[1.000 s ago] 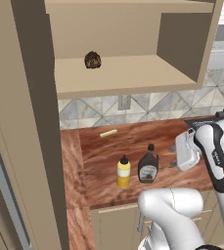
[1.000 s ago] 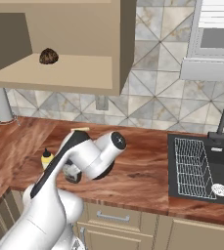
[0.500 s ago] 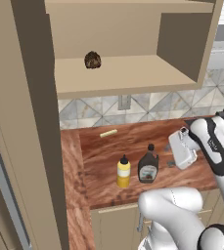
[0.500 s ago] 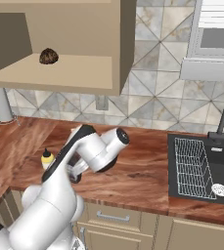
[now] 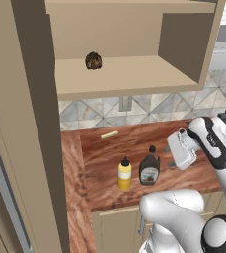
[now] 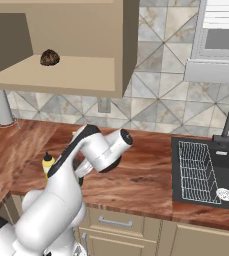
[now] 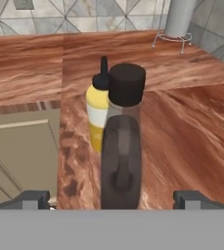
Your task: Pick the syrup bottle and mustard from the counter and place them in the cabinet.
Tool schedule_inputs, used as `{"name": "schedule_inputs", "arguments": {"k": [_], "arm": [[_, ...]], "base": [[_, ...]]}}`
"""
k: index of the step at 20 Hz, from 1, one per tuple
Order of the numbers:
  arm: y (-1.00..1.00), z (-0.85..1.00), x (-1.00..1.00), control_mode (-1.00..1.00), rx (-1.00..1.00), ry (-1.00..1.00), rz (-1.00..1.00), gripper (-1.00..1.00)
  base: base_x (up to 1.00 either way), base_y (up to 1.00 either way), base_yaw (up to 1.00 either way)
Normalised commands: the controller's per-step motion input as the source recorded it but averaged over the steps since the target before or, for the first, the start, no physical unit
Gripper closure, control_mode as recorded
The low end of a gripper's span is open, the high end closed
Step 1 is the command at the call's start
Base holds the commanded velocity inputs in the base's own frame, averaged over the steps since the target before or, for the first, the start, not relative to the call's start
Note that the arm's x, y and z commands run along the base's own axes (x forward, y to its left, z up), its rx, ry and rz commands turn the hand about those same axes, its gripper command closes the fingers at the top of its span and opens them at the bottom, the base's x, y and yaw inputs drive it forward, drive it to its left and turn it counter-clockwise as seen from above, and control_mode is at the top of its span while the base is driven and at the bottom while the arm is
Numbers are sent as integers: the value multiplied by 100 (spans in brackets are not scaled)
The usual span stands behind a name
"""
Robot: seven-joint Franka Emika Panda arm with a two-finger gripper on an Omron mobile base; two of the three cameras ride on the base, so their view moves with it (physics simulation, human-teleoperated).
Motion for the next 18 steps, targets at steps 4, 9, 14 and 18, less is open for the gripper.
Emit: {"name": "schedule_inputs", "arguments": {"k": [4, 9, 14, 18], "arm": [[24, -20, 0, -100, 0, 0, 0, -100], [28, -17, 2, -100, 0, 0, 0, -100], [17, -11, 10, -100, 0, 0, 0, -100], [13, -9, 15, -100, 0, 0, 0, -100]], "base": [[0, 0, 0], [0, 0, 0], [0, 0, 0], [0, 0, 0]]}}
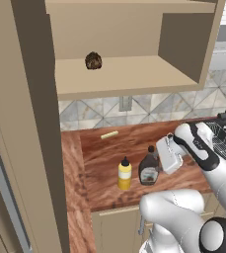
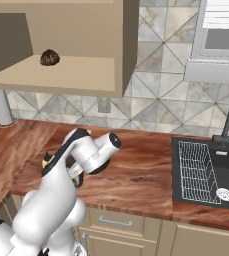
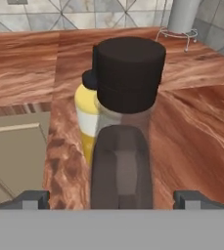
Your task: Pick the syrup bottle and mustard from the counter and place them in the cabinet.
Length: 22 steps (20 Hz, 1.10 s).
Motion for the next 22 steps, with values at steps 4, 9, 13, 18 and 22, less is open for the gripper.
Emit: {"name": "schedule_inputs", "arguments": {"k": [4, 9, 13, 18, 22], "arm": [[15, -10, 16, -100, 1, 0, 0, 100], [13, -12, 8, -100, 2, 0, 0, 100], [0, -3, 0, -100, 4, 0, 0, 100], [0, 19, -27, -100, 4, -5, 0, 100], [0, 45, -36, -100, 2, -8, -3, 100]], "base": [[0, 0, 0], [0, 0, 0], [0, 0, 0], [0, 0, 0], [0, 0, 0]]}}
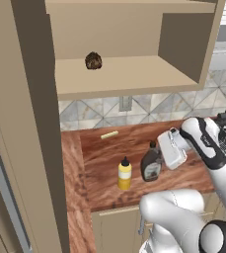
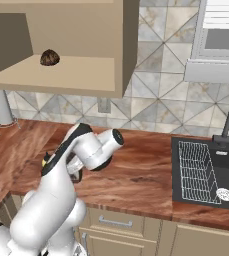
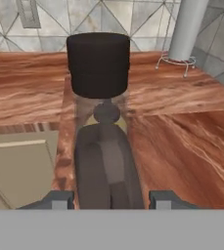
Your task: Pick the syrup bottle and mustard from the counter and place them in the cabinet.
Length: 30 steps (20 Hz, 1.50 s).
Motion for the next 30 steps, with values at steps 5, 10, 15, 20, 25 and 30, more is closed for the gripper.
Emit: {"name": "schedule_inputs", "arguments": {"k": [5, 10, 15, 20, 25, 30], "arm": [[8, 34, -36, -100, 0, -9, -20, 100], [16, 22, -48, -100, 0, -10, -37, 100], [16, 34, -15, -100, 3, -2, -41, 100], [10, 65, -2, -100, 11, 0, -27, 100], [3, 60, -1, -100, 17, 3, -18, 100], [9, 49, -25, -100, 5, 2, -18, 100]], "base": [[0, 0, 0], [0, 0, 0], [0, 0, 0], [0, 0, 0], [0, 0, 0], [0, 0, 0]]}}
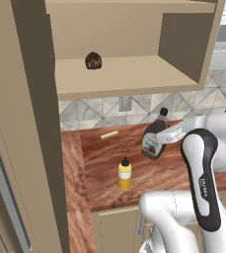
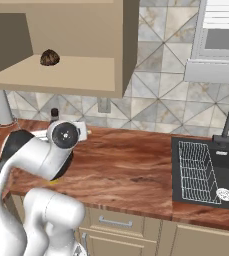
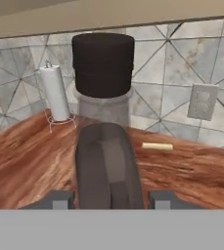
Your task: Pick the syrup bottle and mustard from the counter and place them in the cabinet.
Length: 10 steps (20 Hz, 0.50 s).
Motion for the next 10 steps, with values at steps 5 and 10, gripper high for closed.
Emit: {"name": "schedule_inputs", "arguments": {"k": [5, 10], "arm": [[10, 45, -18, -100, -1, 0, -24, 100], [6, 37, -8, -100, 0, 0, -27, 100]], "base": [[0, 0, 0], [0, 0, 0]]}}
